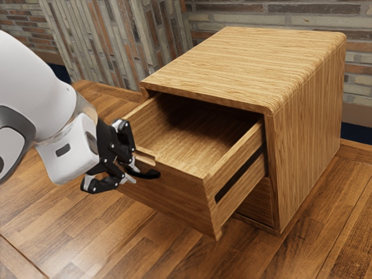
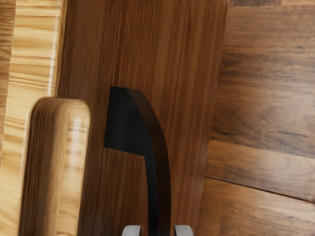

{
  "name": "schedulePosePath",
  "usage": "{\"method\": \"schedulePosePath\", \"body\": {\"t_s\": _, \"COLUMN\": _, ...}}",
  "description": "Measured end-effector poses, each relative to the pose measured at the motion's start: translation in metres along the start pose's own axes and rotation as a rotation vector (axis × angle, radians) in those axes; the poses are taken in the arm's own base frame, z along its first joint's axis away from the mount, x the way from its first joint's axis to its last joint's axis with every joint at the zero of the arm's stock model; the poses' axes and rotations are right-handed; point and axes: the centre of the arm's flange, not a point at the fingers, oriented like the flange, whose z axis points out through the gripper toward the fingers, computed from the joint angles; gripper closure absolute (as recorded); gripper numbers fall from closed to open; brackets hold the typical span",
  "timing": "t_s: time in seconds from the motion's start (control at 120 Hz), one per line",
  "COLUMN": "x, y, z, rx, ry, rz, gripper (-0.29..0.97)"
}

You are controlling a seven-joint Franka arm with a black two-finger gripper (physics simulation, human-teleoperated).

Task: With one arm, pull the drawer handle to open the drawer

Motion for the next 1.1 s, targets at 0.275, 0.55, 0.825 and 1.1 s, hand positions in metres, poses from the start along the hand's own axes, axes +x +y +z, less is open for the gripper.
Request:
{"method": "schedulePosePath", "body": {"t_s": 0.275, "x": 0.015, "y": 0.016, "z": -0.006, "rx": -0.02, "ry": 0.01, "rz": 0.0, "gripper": 0.64}}
{"method": "schedulePosePath", "body": {"t_s": 0.55, "x": 0.017, "y": 0.022, "z": -0.009, "rx": -0.039, "ry": 0.01, "rz": -0.016, "gripper": 0.56}}
{"method": "schedulePosePath", "body": {"t_s": 0.825, "x": 0.019, "y": 0.019, "z": -0.043, "rx": -0.024, "ry": 0.015, "rz": -0.028, "gripper": 0.44}}
{"method": "schedulePosePath", "body": {"t_s": 1.1, "x": -0.092, "y": -0.131, "z": -0.121, "rx": -0.093, "ry": 0.037, "rz": -0.52, "gripper": 0.16}}
